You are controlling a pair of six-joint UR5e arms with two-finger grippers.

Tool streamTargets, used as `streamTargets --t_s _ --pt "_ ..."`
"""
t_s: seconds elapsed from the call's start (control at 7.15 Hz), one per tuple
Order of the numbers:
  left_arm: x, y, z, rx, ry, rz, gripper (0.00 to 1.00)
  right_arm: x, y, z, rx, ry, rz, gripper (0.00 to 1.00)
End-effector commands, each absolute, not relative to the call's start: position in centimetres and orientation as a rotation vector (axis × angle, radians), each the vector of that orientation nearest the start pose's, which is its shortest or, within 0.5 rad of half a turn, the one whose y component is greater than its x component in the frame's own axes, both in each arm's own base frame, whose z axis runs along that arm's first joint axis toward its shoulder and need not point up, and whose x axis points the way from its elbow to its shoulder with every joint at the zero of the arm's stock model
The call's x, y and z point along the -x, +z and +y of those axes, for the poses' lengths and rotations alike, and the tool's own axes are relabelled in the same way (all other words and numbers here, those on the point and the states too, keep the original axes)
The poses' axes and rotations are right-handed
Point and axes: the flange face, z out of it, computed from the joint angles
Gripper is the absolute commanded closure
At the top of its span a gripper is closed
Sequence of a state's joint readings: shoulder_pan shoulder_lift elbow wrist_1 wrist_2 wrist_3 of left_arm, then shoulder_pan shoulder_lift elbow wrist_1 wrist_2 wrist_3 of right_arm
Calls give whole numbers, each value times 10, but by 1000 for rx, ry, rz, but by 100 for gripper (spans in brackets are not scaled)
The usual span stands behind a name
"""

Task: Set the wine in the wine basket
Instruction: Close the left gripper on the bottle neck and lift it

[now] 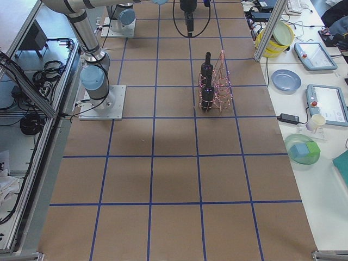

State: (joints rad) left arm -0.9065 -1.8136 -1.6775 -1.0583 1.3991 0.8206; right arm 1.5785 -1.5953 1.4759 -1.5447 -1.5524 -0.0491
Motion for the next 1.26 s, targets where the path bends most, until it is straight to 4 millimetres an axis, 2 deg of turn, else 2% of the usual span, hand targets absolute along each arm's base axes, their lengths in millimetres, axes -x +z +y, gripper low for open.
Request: streamTargets --t_s 0.0,0.14,0.56,0.7,0.98,1.12 --pt "-242 361 -553 -273 -367 3120 51 -139 544 -486 90 -147 3120 0" --pt "-243 362 -552 -276 -367 3117 77 -139 544 -486 90 -147 3120 0" --pt "-242 366 -551 -290 -373 3110 89 -139 544 -486 90 -147 3120 0" --pt "-227 385 -553 -310 -396 3088 100 -139 544 -486 90 -144 3120 0" --pt "-160 420 -544 -404 -379 3095 100 -138 544 -487 88 -147 3121 0" --pt "-114 439 -541 -402 -383 3111 100 -139 544 -487 90 -147 3120 0"
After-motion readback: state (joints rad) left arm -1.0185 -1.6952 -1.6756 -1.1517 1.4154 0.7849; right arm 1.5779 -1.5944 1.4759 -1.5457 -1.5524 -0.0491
